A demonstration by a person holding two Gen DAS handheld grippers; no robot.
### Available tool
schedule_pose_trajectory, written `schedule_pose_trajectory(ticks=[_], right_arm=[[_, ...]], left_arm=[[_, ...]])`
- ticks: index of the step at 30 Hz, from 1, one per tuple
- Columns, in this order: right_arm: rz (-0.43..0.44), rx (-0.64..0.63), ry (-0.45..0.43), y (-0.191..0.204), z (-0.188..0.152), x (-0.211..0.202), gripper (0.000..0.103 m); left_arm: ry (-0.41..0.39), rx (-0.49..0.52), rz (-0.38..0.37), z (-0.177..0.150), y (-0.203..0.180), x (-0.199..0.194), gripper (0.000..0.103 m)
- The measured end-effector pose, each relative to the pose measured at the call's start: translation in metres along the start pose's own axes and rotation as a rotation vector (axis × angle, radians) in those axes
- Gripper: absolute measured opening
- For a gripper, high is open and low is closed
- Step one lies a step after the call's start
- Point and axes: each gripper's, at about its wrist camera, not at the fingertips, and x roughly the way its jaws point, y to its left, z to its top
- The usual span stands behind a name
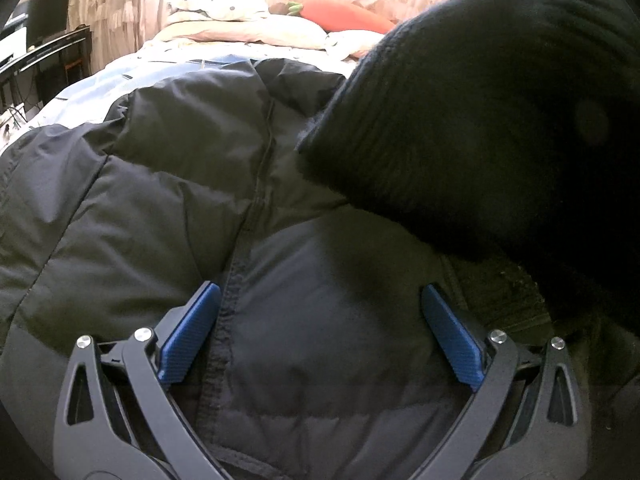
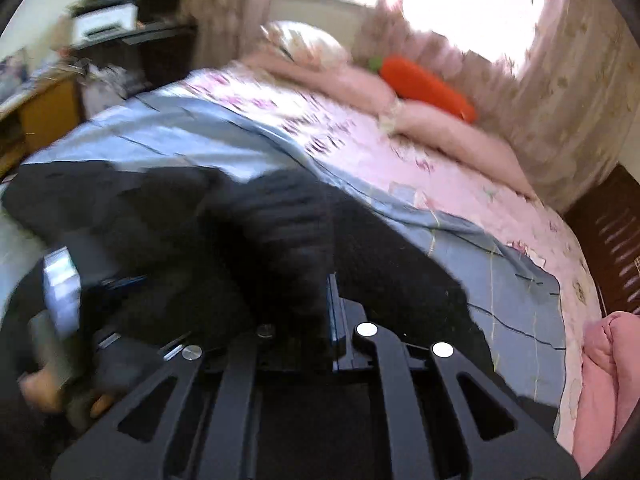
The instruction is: Fold large clothes
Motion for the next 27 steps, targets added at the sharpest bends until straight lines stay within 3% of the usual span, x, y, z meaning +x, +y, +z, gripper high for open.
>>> schedule_pose_trajectory(ticks=[5, 8, 11, 14, 16, 18, 19, 20, 23, 25, 27], right_arm=[[0.032, 0.031, -0.012, 0.040, -0.079, -0.045, 0.009], [0.049, 0.017, 0.103, 0.078, -0.141, -0.033, 0.009], [0.034, 0.050, 0.145, 0.094, -0.176, -0.016, 0.010], [-0.028, 0.023, 0.128, 0.099, -0.172, -0.013, 0.015], [-0.042, 0.000, 0.106, 0.099, -0.161, -0.028, 0.042], [-0.058, 0.010, -0.007, 0.091, -0.149, -0.063, 0.085], [-0.051, 0.031, -0.063, 0.083, -0.142, -0.077, 0.092], [-0.042, 0.057, -0.096, 0.073, -0.136, -0.088, 0.097], [-0.074, 0.138, -0.153, 0.026, -0.112, -0.094, 0.097], [-0.169, 0.161, -0.126, -0.005, -0.097, -0.070, 0.097], [-0.257, 0.191, -0.033, -0.037, -0.088, -0.033, 0.097]], left_arm=[[0.002, 0.000, 0.002, 0.001, 0.000, 0.000, 0.101], [0.005, 0.004, 0.008, 0.001, -0.001, 0.000, 0.101], [0.009, 0.013, 0.022, 0.002, -0.004, 0.001, 0.101], [0.015, 0.013, 0.030, 0.003, -0.005, -0.001, 0.101], [0.022, 0.015, 0.060, 0.004, -0.004, -0.009, 0.101], [-0.045, -0.024, 0.121, 0.005, 0.005, -0.045, 0.100], [-0.077, -0.057, 0.119, 0.006, 0.011, -0.064, 0.100], [-0.102, -0.089, 0.109, 0.008, 0.016, -0.078, 0.101], [-0.172, -0.203, 0.024, 0.029, 0.022, -0.121, 0.101], [-0.153, -0.187, -0.024, 0.051, 0.001, -0.131, 0.101], [-0.126, -0.143, -0.054, 0.063, -0.025, -0.131, 0.101]])
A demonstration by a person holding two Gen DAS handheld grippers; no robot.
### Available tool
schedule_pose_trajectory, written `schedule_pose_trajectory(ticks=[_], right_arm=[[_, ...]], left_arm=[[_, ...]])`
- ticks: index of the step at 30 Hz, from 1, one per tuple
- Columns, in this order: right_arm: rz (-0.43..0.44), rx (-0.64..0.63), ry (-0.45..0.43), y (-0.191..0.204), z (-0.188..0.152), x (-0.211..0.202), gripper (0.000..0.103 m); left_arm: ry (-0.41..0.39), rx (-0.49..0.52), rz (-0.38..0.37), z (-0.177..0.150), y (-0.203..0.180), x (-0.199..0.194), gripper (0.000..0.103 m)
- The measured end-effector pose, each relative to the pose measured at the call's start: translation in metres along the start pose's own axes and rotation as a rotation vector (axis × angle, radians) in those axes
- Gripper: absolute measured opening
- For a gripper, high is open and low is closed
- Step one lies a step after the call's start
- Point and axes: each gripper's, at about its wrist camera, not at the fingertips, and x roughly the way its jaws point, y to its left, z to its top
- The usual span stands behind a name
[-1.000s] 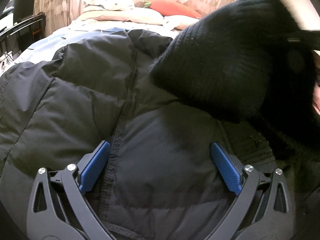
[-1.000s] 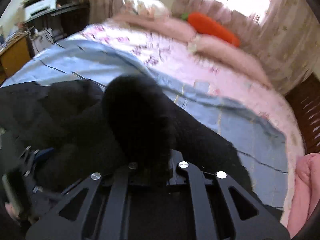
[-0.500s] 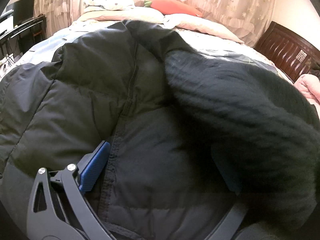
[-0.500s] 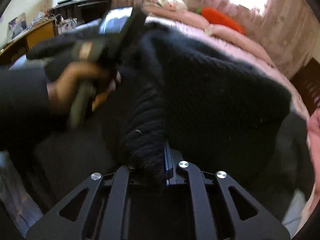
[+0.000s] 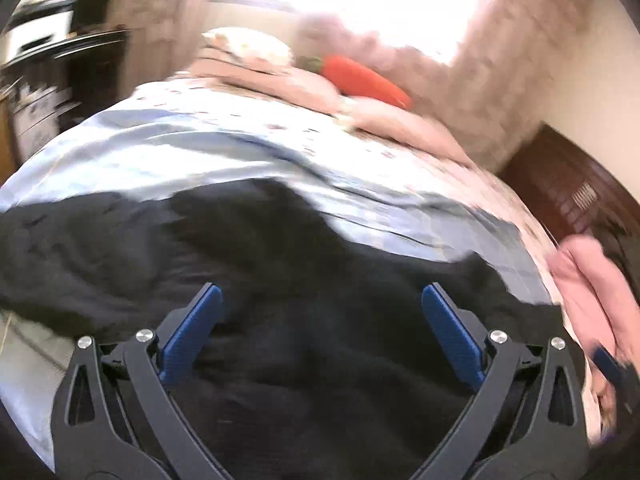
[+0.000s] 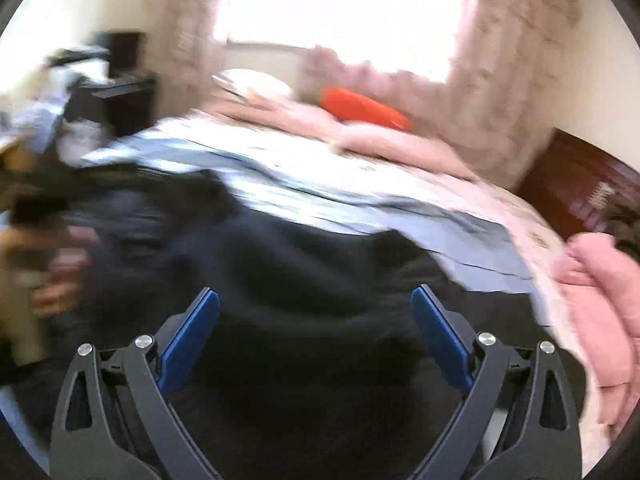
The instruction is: Fold large clothes
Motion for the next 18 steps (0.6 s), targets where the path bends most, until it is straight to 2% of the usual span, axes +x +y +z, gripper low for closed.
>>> schedule_pose_trajectory(ticks=[1, 4, 5, 6, 7, 8, 10, 12, 14, 15, 17, 18], right_arm=[[-0.020, 0.009, 0.047, -0.006, 0.002, 0.017, 0.097], [0.058, 0.081, 0.135, -0.014, -0.006, 0.057, 0.097], [0.121, 0.124, 0.164, -0.008, -0.014, 0.070, 0.097], [0.157, 0.156, 0.187, 0.000, -0.022, 0.079, 0.097], [0.157, 0.174, 0.200, 0.010, -0.027, 0.084, 0.097], [0.119, 0.193, 0.213, 0.024, -0.040, 0.092, 0.098], [0.072, 0.170, 0.193, 0.049, -0.057, 0.095, 0.099], [0.015, 0.157, 0.161, 0.066, -0.061, 0.090, 0.101], [-0.020, 0.153, 0.159, 0.073, -0.056, 0.097, 0.102], [-0.019, 0.140, 0.188, 0.073, -0.049, 0.101, 0.102], [0.032, 0.130, 0.220, 0.066, -0.041, 0.095, 0.102], [0.085, 0.122, 0.173, 0.056, -0.034, 0.081, 0.102]], left_arm=[[0.016, 0.018, -0.018, 0.000, -0.018, 0.003, 0.101], [0.126, 0.031, -0.064, -0.016, -0.057, 0.027, 0.101], [0.163, 0.050, -0.034, -0.025, -0.068, 0.040, 0.101], [0.182, 0.084, 0.037, -0.035, -0.076, 0.054, 0.101], [0.191, 0.120, 0.114, -0.046, -0.079, 0.067, 0.101], [0.194, 0.149, 0.169, -0.057, -0.076, 0.078, 0.101], [0.211, 0.203, 0.269, -0.076, -0.060, 0.102, 0.101], [0.175, 0.226, 0.228, -0.088, -0.041, 0.113, 0.101], [0.167, 0.240, 0.243, -0.084, -0.039, 0.118, 0.101], [0.173, 0.257, 0.249, -0.082, -0.041, 0.121, 0.101], [0.181, 0.286, 0.227, -0.074, -0.044, 0.112, 0.101], [0.137, 0.277, 0.197, -0.065, -0.042, 0.096, 0.101]])
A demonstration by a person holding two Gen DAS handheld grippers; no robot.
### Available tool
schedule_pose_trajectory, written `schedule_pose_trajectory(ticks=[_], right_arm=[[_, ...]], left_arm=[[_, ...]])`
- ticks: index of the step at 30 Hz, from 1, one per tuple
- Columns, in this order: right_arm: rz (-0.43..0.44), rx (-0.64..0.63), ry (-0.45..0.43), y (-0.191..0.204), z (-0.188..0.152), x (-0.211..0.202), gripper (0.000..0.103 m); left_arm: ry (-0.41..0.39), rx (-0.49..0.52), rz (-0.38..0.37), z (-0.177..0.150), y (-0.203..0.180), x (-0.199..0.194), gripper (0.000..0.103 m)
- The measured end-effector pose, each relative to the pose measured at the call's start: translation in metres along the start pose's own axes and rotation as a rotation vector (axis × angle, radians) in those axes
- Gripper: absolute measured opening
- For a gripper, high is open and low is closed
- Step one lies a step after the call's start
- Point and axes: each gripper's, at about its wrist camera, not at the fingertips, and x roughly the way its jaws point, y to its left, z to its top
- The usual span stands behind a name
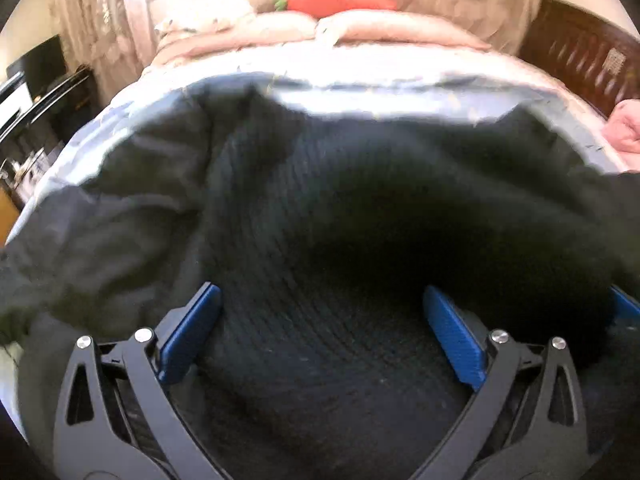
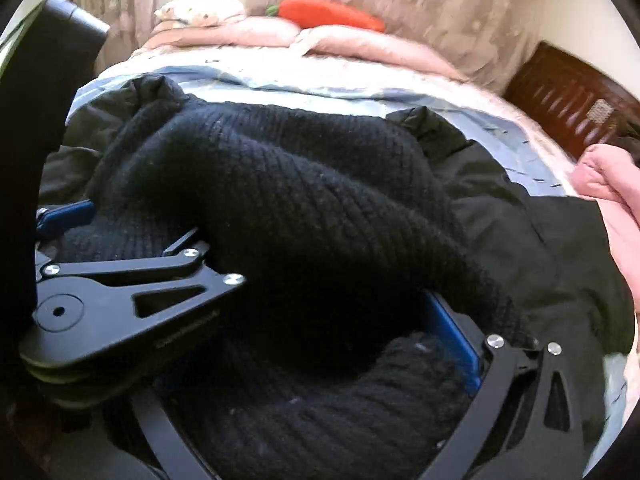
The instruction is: Fold large clothes
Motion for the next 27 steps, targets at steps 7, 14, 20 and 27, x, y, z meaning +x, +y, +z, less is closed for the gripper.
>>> schedule_pose_trajectory(ticks=[7, 14, 20, 27], right_arm=[[-0.032, 0.036, -0.157, -0.057, 0.060, 0.008, 0.102], [-0.050, 0.004, 0.126, -0.066, 0.094, 0.149, 0.102], [0.028, 0.126, 0.180, -0.085, 0.106, 0.183, 0.102], [-0.052, 0.107, 0.150, -0.074, 0.103, 0.165, 0.102]], left_arm=[[-0.027, -0.082, -0.012, 0.072, 0.042, 0.018, 0.101], [0.092, -0.136, -0.019, 0.085, 0.051, 0.118, 0.101], [0.123, -0.129, 0.020, 0.108, 0.049, 0.156, 0.101], [0.118, -0.125, 0.009, 0.105, 0.051, 0.153, 0.101]])
